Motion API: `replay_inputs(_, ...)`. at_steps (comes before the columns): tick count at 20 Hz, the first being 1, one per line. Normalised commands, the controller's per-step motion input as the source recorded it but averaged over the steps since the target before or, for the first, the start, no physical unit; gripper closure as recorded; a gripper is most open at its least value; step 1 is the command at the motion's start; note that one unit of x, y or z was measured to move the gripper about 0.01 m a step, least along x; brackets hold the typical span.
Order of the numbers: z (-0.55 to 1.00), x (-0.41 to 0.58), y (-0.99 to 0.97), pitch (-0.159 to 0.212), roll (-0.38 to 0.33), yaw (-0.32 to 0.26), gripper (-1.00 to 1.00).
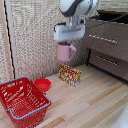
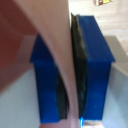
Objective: Compassionately, move the pinch receptors towards pink recepticle. Embrace the recepticle delicately and rise accordingly. Progress forward guided by applied tension and move towards the highest section of the storage unit. Place the recepticle delicately and shut the storage unit.
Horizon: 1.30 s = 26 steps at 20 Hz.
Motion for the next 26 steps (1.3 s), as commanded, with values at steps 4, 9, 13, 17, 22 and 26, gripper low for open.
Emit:
replay_inputs(4,1.00,0.409,-0.25,0.045,-0.019,-0.009,1.00)
replay_inputs(9,1.00,0.289,-0.40,0.053,-0.013,-0.050,1.00)
replay_inputs(13,1.00,0.249,-0.29,0.037,-0.016,-0.063,1.00)
replay_inputs(17,1.00,0.232,-0.24,0.038,-0.021,-0.083,1.00)
replay_inputs(22,1.00,0.215,-0.35,0.094,-0.021,-0.179,1.00)
replay_inputs(26,0.87,0.177,-0.44,0.161,-0.008,-0.223,1.00)
